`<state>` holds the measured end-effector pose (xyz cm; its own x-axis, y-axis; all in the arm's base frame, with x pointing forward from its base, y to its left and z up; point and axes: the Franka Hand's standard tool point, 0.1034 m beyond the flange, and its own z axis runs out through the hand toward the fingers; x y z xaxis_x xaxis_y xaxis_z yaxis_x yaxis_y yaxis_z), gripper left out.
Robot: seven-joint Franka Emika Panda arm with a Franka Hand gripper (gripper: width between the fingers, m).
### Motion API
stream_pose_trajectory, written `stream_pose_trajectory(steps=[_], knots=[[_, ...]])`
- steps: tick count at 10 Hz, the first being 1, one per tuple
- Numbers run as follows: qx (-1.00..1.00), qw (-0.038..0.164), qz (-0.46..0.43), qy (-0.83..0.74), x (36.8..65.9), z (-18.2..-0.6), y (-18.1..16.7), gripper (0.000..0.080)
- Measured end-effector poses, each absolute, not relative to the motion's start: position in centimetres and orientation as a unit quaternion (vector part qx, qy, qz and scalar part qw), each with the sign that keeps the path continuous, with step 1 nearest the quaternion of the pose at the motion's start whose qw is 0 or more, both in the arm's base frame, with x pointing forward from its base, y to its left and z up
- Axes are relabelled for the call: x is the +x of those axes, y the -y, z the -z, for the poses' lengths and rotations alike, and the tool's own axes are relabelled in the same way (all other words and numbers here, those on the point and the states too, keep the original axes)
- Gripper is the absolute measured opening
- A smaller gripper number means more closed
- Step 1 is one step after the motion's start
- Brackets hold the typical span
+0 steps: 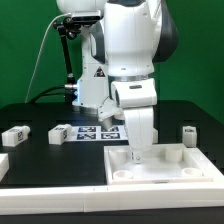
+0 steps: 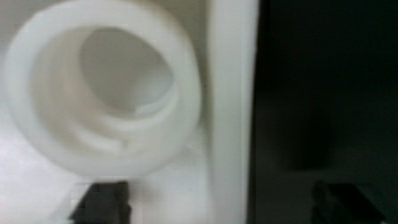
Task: Assemble one leg
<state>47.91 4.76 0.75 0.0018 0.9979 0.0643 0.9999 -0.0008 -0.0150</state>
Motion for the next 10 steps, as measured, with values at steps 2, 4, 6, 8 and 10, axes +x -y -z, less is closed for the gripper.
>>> stream_pose_trajectory(steps=[2, 4, 6, 8, 10], knots=[[-0.707, 0.028, 0.017, 0.706, 47.9, -0.7, -4.7, 0.063], [-0.707, 0.028, 0.017, 0.706, 47.9, -0.7, -4.7, 0.0644], [-0.711, 0.027, 0.018, 0.702, 47.9, -0.9, -4.8, 0.0649], [-0.734, 0.017, 0.022, 0.678, 47.2, -3.1, -5.7, 0.0649], [-0.767, 0.016, 0.022, 0.641, 46.5, -4.4, -7.4, 0.0649]])
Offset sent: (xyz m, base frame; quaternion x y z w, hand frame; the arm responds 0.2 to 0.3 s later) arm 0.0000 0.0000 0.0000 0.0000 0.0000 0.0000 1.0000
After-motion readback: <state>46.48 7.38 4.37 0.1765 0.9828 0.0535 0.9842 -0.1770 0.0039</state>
